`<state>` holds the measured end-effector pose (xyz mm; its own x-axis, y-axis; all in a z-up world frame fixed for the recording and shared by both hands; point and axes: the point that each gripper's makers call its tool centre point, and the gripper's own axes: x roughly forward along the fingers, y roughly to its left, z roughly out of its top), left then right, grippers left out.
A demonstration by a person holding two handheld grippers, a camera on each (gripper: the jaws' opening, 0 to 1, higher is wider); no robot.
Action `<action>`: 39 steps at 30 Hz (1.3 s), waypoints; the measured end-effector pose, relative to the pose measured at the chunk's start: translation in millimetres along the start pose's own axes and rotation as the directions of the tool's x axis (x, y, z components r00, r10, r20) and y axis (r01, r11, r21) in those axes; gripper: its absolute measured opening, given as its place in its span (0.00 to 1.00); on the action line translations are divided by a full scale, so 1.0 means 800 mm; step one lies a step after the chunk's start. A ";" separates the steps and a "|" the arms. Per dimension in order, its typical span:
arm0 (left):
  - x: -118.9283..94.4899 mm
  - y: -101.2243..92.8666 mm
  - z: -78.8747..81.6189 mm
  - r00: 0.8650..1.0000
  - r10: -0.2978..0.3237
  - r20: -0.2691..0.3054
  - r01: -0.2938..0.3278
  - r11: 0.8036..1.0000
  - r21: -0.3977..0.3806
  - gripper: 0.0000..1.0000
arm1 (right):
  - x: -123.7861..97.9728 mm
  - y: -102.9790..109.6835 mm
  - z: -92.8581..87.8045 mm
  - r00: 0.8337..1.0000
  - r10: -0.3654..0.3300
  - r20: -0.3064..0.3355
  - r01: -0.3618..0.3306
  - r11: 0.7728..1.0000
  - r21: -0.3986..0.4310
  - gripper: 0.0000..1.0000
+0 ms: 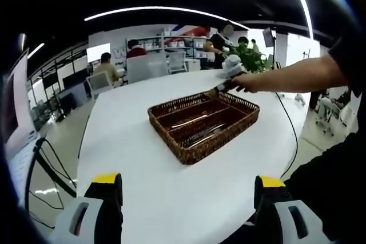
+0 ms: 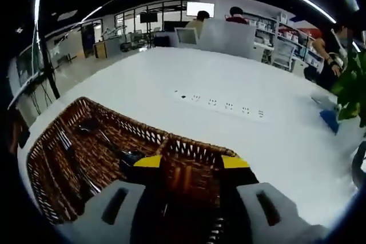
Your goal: Arrange the knives, forks, and spoons in their matching storage slots by inserting each utensil handle-first until every utensil is classified and aligned in the correct compartment
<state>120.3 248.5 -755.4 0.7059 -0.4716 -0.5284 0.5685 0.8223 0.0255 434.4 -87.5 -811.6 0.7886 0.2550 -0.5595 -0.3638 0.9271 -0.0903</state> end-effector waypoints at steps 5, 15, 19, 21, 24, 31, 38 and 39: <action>0.005 0.000 0.013 0.999 -0.020 0.045 0.022 0.999 -0.039 1.00 | -0.018 0.000 0.028 0.993 0.052 0.106 -0.048 0.998 -0.046 0.99; 0.020 -0.003 0.053 0.993 -0.035 0.109 0.037 0.999 -0.016 1.00 | -0.107 -0.005 0.029 0.982 0.098 0.162 -0.085 0.993 -0.085 1.00; 0.030 -0.005 0.055 0.993 -0.039 0.113 0.041 0.999 -0.010 1.00 | -0.137 0.006 0.017 0.980 0.115 0.162 -0.101 0.991 -0.089 1.00; 0.031 -0.007 0.056 0.993 -0.041 0.113 0.041 0.999 -0.005 1.00 | -0.147 0.011 0.012 0.978 0.127 0.164 -0.114 0.990 -0.085 1.00; 0.031 -0.013 0.061 0.992 -0.046 0.118 0.047 0.999 -0.002 1.00 | -0.161 0.022 -0.004 0.980 0.137 0.141 -0.130 0.990 -0.058 1.00; 0.024 -0.021 0.072 0.990 -0.053 0.133 0.052 0.999 0.009 1.00 | -0.198 0.043 -0.018 0.972 0.164 0.170 -0.160 0.986 -0.038 1.00; 0.018 -0.025 0.068 0.988 -0.058 0.146 0.059 0.998 -0.004 1.00 | -0.234 0.067 -0.037 0.966 0.186 0.180 -0.181 0.982 -0.045 1.00; 0.018 -0.026 0.068 0.987 -0.060 0.146 0.062 0.998 -0.006 1.00 | -0.239 0.069 -0.038 0.965 0.184 0.188 -0.177 0.983 -0.050 1.00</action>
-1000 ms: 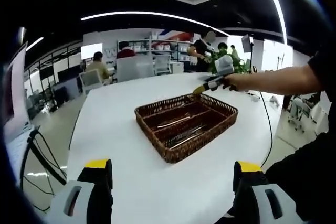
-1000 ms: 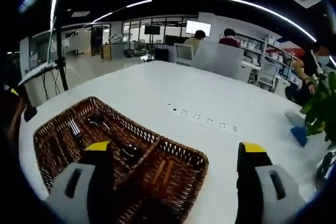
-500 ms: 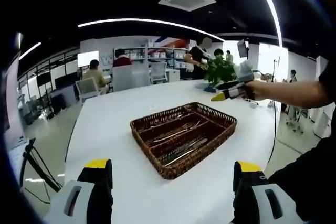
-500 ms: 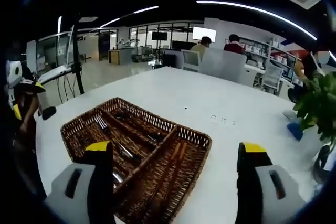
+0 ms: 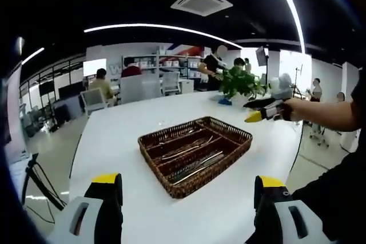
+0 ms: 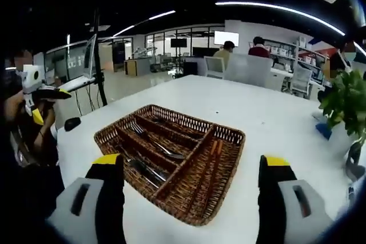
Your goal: Arrange the knives, forks, and spoons in their matching storage slots by inserting each utensil handle-first until every utensil is classified and aligned in the correct compartment
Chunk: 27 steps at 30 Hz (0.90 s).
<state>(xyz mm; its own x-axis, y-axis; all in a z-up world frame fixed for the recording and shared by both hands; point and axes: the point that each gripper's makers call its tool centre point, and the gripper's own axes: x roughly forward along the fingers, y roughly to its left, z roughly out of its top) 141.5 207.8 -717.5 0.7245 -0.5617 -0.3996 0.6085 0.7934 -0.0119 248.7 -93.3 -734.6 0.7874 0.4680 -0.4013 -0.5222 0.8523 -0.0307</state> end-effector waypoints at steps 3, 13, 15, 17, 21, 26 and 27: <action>0.000 -0.002 0.000 1.000 -0.004 0.003 0.004 1.000 -0.009 1.00 | -0.015 0.014 -0.002 1.000 0.002 0.002 -0.002 0.999 -0.042 1.00; -0.005 -0.014 0.012 1.000 -0.006 0.023 0.006 1.000 -0.003 1.00 | -0.063 0.029 -0.004 1.000 -0.002 0.013 0.003 0.997 -0.074 1.00; -0.007 -0.018 0.011 1.000 -0.008 0.026 0.009 1.000 -0.008 1.00 | -0.076 0.029 -0.005 1.000 -0.010 0.023 0.011 0.999 -0.054 1.00; -0.008 -0.021 0.009 1.000 -0.011 0.022 0.011 1.000 -0.006 1.00 | -0.084 0.031 -0.008 1.000 -0.008 0.025 0.009 0.999 -0.039 1.00; -0.009 -0.022 0.006 1.000 -0.006 0.009 0.006 1.000 -0.015 1.00 | -0.105 0.030 -0.012 0.999 -0.030 0.044 0.032 0.998 -0.053 1.00; -0.015 -0.027 0.008 1.000 -0.013 0.014 0.013 1.000 -0.003 1.00 | -0.122 0.037 -0.018 0.999 -0.014 0.032 0.015 0.999 -0.048 1.00; -0.016 -0.027 0.008 1.000 -0.012 0.017 0.012 1.000 -0.003 1.00 | -0.125 0.037 -0.019 0.999 -0.016 0.027 0.017 0.998 -0.053 1.00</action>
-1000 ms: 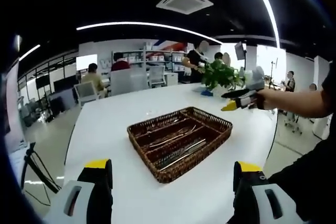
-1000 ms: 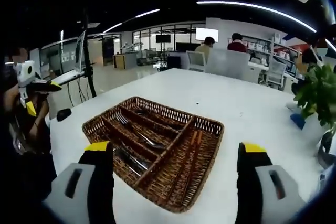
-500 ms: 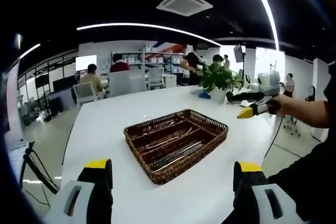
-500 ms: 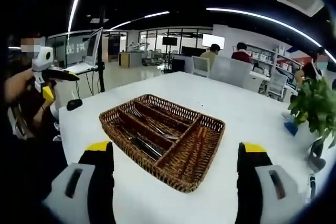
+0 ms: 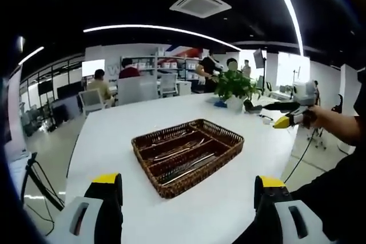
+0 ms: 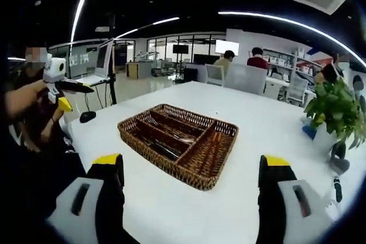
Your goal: Arrange the knives, forks, and spoons in their matching storage slots by inserting each utensil handle-first until every utensil is classified and aligned in the correct compartment
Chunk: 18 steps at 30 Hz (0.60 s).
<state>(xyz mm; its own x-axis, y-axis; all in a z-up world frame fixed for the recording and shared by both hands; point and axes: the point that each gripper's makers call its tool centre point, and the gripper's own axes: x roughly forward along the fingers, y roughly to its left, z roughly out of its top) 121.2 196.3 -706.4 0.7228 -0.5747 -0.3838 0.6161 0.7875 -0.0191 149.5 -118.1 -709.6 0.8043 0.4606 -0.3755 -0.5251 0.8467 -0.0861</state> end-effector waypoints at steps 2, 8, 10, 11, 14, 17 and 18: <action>-0.001 0.001 -0.001 1.000 0.002 -0.001 -0.002 1.000 0.002 1.00 | -0.002 -0.001 -0.002 1.000 0.003 0.000 -0.003 1.000 0.011 1.00; -0.007 0.001 -0.005 1.000 0.019 0.000 -0.019 1.000 0.001 1.00 | -0.008 0.005 -0.011 1.000 0.018 -0.016 -0.017 0.999 0.036 1.00; -0.008 0.001 -0.005 1.000 0.020 0.001 -0.020 1.000 -0.004 1.00 | -0.011 0.006 -0.010 1.000 0.024 -0.018 -0.023 0.999 0.036 1.00; -0.008 0.001 -0.005 1.000 0.021 0.000 -0.021 1.000 -0.006 1.00 | -0.011 0.007 -0.010 1.000 0.024 -0.019 -0.023 0.999 0.032 1.00; -0.008 0.001 -0.004 1.000 0.022 -0.003 -0.022 1.000 -0.005 1.00 | -0.012 0.005 -0.011 0.999 0.025 -0.025 -0.024 0.999 0.036 1.00; -0.006 0.003 -0.001 1.000 0.025 0.005 -0.025 1.000 -0.003 1.00 | -0.011 0.000 -0.013 0.999 0.016 -0.028 -0.015 0.999 0.040 1.00; -0.005 0.004 0.000 1.000 0.024 0.005 -0.024 1.000 -0.001 1.00 | -0.011 0.000 -0.013 1.000 0.016 -0.027 -0.015 0.999 0.043 1.00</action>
<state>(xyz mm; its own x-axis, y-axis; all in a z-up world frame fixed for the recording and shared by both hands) 120.2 201.3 -705.0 0.7389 -0.5565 -0.3799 0.5980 0.8014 -0.0107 139.6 -125.1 -715.7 0.7879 0.4670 -0.4015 -0.5246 0.8504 -0.0403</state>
